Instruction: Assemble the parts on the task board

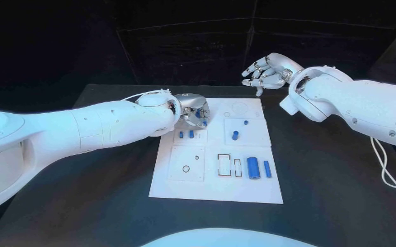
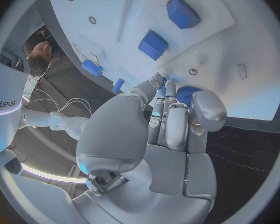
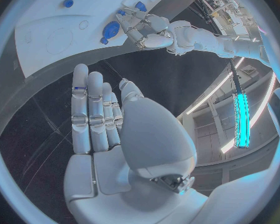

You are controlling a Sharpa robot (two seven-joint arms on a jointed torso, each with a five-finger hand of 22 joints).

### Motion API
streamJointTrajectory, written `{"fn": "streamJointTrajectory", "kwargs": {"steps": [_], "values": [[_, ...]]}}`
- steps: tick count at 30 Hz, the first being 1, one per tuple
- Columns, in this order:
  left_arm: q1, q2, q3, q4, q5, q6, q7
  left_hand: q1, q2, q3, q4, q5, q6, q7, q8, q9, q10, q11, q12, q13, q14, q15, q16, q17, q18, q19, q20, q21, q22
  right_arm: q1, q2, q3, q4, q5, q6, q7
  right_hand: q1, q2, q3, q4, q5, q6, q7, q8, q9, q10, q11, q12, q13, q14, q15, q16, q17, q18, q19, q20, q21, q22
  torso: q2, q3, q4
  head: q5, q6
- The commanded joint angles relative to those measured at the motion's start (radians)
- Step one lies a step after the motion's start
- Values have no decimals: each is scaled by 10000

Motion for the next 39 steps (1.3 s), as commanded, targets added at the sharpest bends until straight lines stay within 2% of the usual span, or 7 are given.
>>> {"fn": "streamJointTrajectory", "kwargs": {"steps": [1,4,11,16,20,23,39], "values": [[10,-140,14,147,385,-328,250,47,43,65,-11,-29,71,16,-8,-22,92,2,-55,-18,269,-69,44,8,-189,73,-10,34,4,20,-8,6,2,20,27,74,104,-6,-50,-22,53,-78,8,20,-8,-62,-15,55,-15,-51,-22,70,-13,32,83,7,-69,-13,-4,-7,5,12,1],[17,-320,51,339,629,-394,298,47,43,65,-11,-29,71,16,-8,-22,92,2,-55,-18,269,-69,44,8,-189,73,-10,34,4,20,-20,6,-4,20,27,69,104,-6,-50,-22,53,-78,8,20,-8,-62,-15,55,-15,-51,-22,70,-13,32,83,7,-69,-13,-4,-5,8,-9,8],[38,-781,252,824,851,-188,222,48,20,98,-30,-30,68,37,-35,-40,91,20,-99,-37,266,-60,36,-15,-189,69,-9,28,0,18,-46,6,-9,20,25,62,104,-6,-50,-22,53,-78,8,20,-8,-62,-15,55,-15,-51,-22,70,-13,32,83,7,-69,-13,-4,3,0,-3,71],[46,-1159,285,1103,881,-190,179,30,7,100,-26,-31,75,44,-41,-45,97,27,-112,-42,264,-55,31,-26,-190,66,-7,24,-2,17,-59,6,-6,20,29,63,113,-3,-48,-23,63,-77,8,24,-8,-63,-15,57,-20,-51,-23,71,-13,33,84,6,-70,-13,-3,5,9,35,165],[46,-1448,296,1281,908,-282,186,30,7,100,-26,-31,75,44,-41,-45,97,27,-112,-42,264,-55,31,-26,-190,66,-7,24,-2,14,-78,5,-12,20,25,64,113,-3,-48,-23,63,-77,8,24,-8,-63,-15,57,-20,-51,-23,71,-13,33,84,6,-70,-13,-10,-10,17,40,188],[47,-1580,299,1298,930,-256,130,30,7,100,-26,-31,75,44,-41,-45,97,27,-112,-42,264,-55,31,-26,-190,66,-7,24,-2,11,-89,5,-12,20,27,62,113,-3,-48,-23,63,-77,8,24,-8,-63,-15,57,-20,-51,-23,71,-13,33,84,6,-70,-13,-6,2,7,67,187],[46,-1443,295,691,791,82,-303,-64,-78,88,-2,-31,98,54,-76,-72,122,43,-175,-64,263,-38,37,-38,-192,59,3,22,3,6,-65,5,-26,20,26,59,113,-3,-48,-23,63,-77,8,24,-8,-63,-15,57,-20,-51,-23,71,-13,33,84,6,-70,-13,2,10,-10,160,201]]}}
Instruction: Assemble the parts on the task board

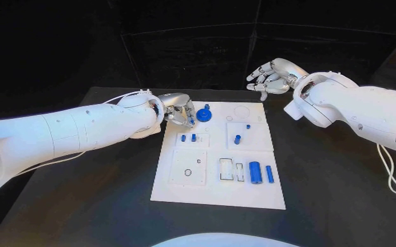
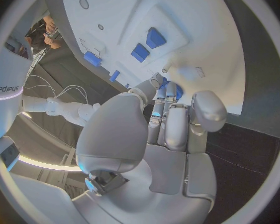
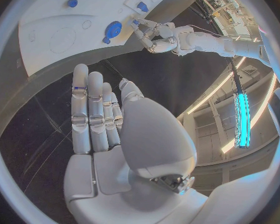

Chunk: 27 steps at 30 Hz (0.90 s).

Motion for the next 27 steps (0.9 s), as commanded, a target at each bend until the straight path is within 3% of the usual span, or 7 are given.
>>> {"fn": "streamJointTrajectory", "kwargs": {"steps": [1,17,27], "values": [[15,31,7,-101,-75,165,-240,-25,-38,19,13,-31,62,16,-36,-14,88,7,-35,-12,265,-39,37,-11,-191,60,2,23,-6,21,11,6,3,20,26,61,113,-3,-48,-23,63,-77,8,24,-8,-63,-15,57,-11,-51,-24,32,-13,33,84,6,-70,-13,0,0,-3,8,15],[16,225,7,-265,-190,986,-365,-83,-154,-10,6,-32,82,5,-69,-41,118,8,-88,-22,246,-33,4,-76,-185,41,9,-4,-25,20,17,6,4,20,43,51,113,-3,-48,-23,63,-77,8,24,-8,-63,-15,57,-11,-51,-24,32,-13,33,84,6,-70,-13,6,-4,-2,-28,-38],[14,199,7,-214,-192,918,-276,-91,-146,2,13,-31,133,-10,-65,-45,173,-8,-96,-19,241,-40,6,-80,-188,41,8,16,3,20,20,6,-4,20,45,52,113,-3,-48,-23,63,-77,8,24,-8,-63,-15,57,-11,-51,-24,32,-13,33,84,6,-70,-13,1,-4,7,-31,-66]]}}
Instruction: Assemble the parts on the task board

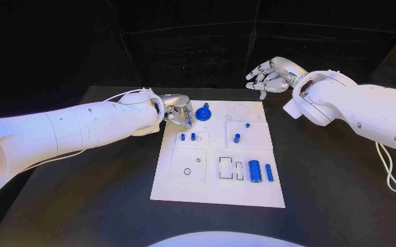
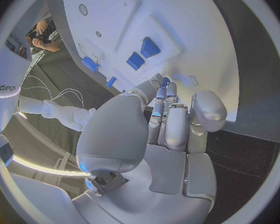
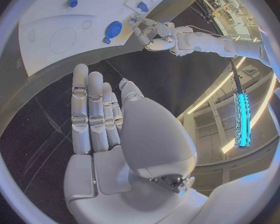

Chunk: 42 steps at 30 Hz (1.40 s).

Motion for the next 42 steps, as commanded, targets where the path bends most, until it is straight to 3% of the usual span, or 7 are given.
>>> {"fn": "streamJointTrajectory", "kwargs": {"steps": [1,25,42], "values": [[2,-5,1,47,-39,151,69,2,-54,3,14,-31,61,-8,-57,-13,103,-9,-53,3,241,-41,6,-11,-188,42,8,16,16,22,10,6,3,19,42,56,113,-3,-48,-23,63,-77,8,24,-8,-63,-15,57,-12,-51,-24,32,-13,33,84,6,-70,-13,-3,-1,15,6,-9],[2,-89,2,-60,-35,-367,121,104,45,133,-28,-30,146,13,-79,-39,209,-21,-104,0,248,-57,42,12,-193,45,-2,57,73,22,23,6,-4,19,29,66,113,-3,-48,-23,63,-77,8,24,-8,-63,-15,57,-12,-51,-24,32,-13,33,84,6,-70,-13,0,-3,9,54,-30],[2,-360,6,243,180,-598,302,150,80,203,-58,-30,195,24,-85,-50,259,-21,-129,0,259,-57,76,46,-198,47,-4,78,102,17,26,5,-8,19,35,71,118,-5,-60,-13,75,-84,10,30,-9,-64,-12,64,-28,-50,-23,37,-14,32,90,5,-73,-11,-4,-4,17,85,-72]]}}
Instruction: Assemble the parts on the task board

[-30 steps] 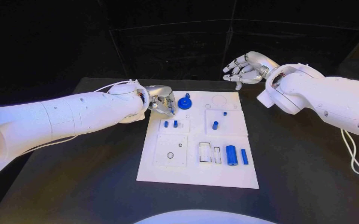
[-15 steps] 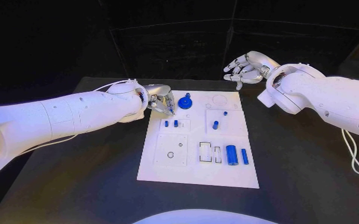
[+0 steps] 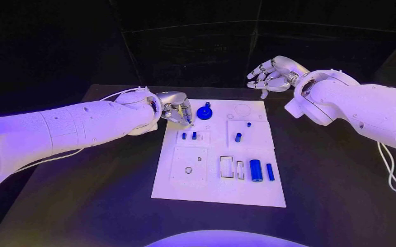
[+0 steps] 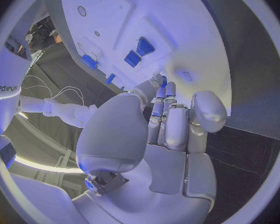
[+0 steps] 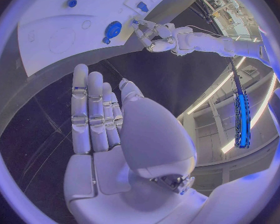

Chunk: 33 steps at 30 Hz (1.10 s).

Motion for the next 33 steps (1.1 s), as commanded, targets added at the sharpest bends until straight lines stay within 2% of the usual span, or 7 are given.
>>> {"fn": "streamJointTrajectory", "kwargs": {"steps": [1,9,19,24,33], "values": [[12,-43,8,95,100,-141,151,70,0,49,-14,-31,90,-10,-48,-10,81,16,-57,-4,259,-57,34,13,-197,47,-4,33,14,20,10,6,3,19,34,68,118,-5,-60,-13,36,-83,10,31,-9,-64,-12,64,-9,-50,-23,37,-14,32,90,5,-30,-11,0,2,6,8,-16],[12,-247,10,354,304,-184,163,82,6,68,-24,-30,104,-1,-50,-13,95,18,-66,-5,262,-57,43,21,-198,47,-4,36,20,14,3,6,-5,19,40,65,118,-5,-60,-13,36,-83,10,31,-9,-64,-12,64,-9,-50,-23,37,-14,32,90,5,-30,-11,-3,4,12,14,-27],[14,-316,10,498,352,-77,145,102,11,98,-41,-30,129,8,-53,-18,120,20,-81,-5,263,-56,48,21,-202,50,-4,51,39,8,12,6,-9,19,47,65,118,-5,-60,-13,36,-83,10,31,-9,-64,-12,64,-9,-50,-23,37,-14,32,90,5,-30,-11,2,3,-6,24,-72],[15,-284,10,503,356,-45,136,102,11,98,-41,-30,129,8,-53,-18,120,20,-81,-5,263,-56,48,21,-202,50,-4,51,39,6,14,6,-7,19,47,67,118,-5,-60,-13,36,-83,10,31,-9,-64,-12,64,-9,-50,-23,37,-14,32,90,5,-30,-11,3,9,-7,-70,-228],[14,-134,8,347,356,50,44,102,11,98,-41,-30,129,8,-53,-18,120,20,-81,-5,263,-56,48,21,-202,50,-4,51,39,5,14,6,-1,19,42,67,118,-5,-60,-13,36,-83,10,31,-9,-64,-12,64,-9,-50,-23,37,-14,32,90,5,-30,-11,-1,8,-17,-86,-255]]}}
